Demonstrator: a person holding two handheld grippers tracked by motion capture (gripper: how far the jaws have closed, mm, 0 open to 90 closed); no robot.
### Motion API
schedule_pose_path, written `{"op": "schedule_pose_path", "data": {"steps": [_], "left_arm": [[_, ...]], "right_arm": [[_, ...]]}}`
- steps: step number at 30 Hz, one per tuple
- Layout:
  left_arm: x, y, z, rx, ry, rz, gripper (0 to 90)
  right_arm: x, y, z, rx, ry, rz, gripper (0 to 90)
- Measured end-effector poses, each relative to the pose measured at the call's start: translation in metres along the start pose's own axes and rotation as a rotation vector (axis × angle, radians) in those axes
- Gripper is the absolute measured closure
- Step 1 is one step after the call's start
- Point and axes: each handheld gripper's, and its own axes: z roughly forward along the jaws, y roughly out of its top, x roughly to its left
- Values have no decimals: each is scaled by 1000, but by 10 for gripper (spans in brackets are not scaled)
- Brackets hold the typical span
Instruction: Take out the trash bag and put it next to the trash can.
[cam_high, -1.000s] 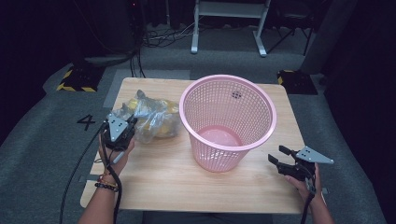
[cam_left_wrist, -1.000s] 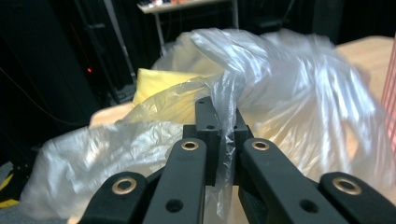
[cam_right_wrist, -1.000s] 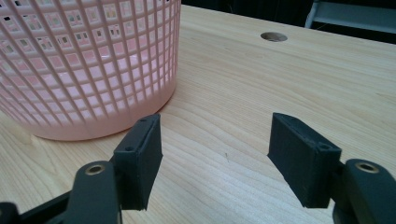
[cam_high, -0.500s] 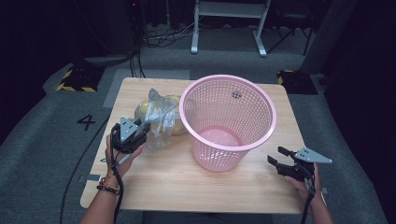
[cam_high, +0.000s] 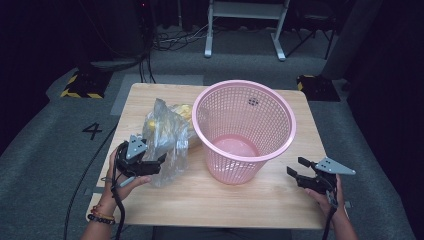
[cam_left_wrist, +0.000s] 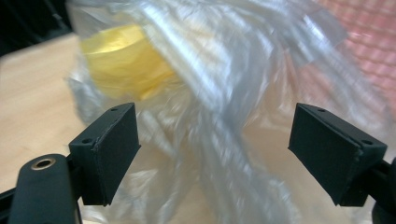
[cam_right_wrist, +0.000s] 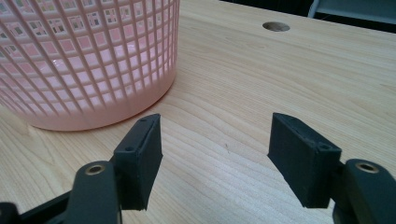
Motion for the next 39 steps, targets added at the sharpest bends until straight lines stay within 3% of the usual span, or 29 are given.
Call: {"op": "schedule_pose_path", "data": {"steps": [10, 13, 22, 29, 33, 36, 39], "left_arm": [[-20, -34, 5, 151, -76, 42, 161], [-23, -43, 5, 181, -80, 48, 161], [-26, -66, 8, 243, -133, 22, 163], [-27, -78, 14, 266, -147, 19, 161], [-27, -80, 15, 249, -150, 17, 154], [-25, -85, 16, 208, -150, 16, 148], [-25, -85, 16, 206, -149, 16, 146]], "right_arm": [[4, 0, 1, 45, -5, -30, 313], [7, 1, 3, 67, -3, -49, 307], [14, -1, 7, 136, 8, -80, 293], [19, -10, 8, 189, 34, -85, 277], [22, -16, 6, 220, 46, -79, 264], [24, -19, 4, 241, 51, -70, 253], [26, -24, 2, 262, 54, -62, 240]]}}
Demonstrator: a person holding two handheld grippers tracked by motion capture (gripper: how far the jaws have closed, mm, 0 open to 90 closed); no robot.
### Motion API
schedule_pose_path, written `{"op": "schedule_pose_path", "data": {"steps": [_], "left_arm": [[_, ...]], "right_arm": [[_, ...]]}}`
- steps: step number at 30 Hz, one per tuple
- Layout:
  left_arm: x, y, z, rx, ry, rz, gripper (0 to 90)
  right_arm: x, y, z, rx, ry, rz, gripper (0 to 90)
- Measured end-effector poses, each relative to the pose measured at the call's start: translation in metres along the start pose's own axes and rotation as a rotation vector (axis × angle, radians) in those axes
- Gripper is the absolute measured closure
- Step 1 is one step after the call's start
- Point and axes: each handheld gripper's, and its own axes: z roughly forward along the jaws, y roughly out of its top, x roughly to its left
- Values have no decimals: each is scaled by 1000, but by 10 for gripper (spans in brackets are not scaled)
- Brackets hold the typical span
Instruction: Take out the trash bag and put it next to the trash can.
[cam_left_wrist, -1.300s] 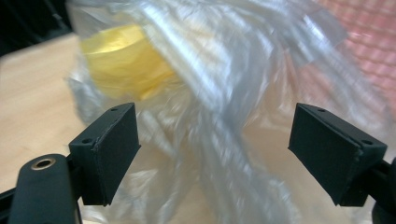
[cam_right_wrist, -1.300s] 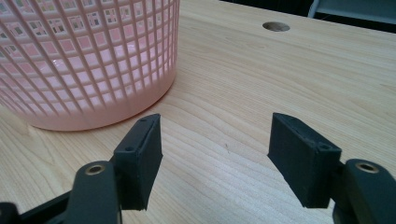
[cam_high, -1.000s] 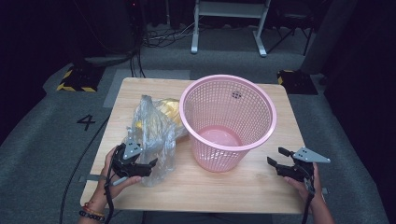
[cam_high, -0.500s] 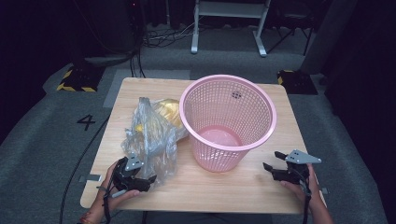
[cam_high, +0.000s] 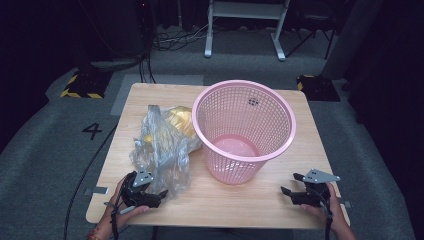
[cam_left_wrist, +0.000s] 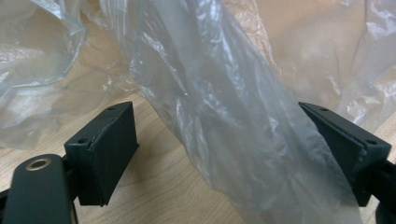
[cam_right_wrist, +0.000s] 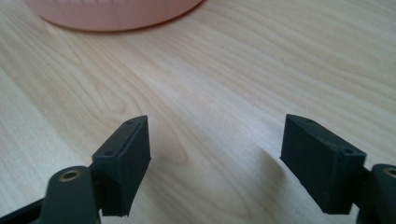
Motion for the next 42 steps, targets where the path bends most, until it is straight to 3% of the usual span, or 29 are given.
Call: {"op": "schedule_pose_path", "data": {"steps": [11, 42], "left_arm": [[0, 2, 2, 0, 6, -3, 146], [2, 5, 5, -2, 1, 2, 148]], "right_arm": [[2, -9, -5, 22, -23, 45, 219], [1, -7, -3, 24, -28, 47, 211]]}}
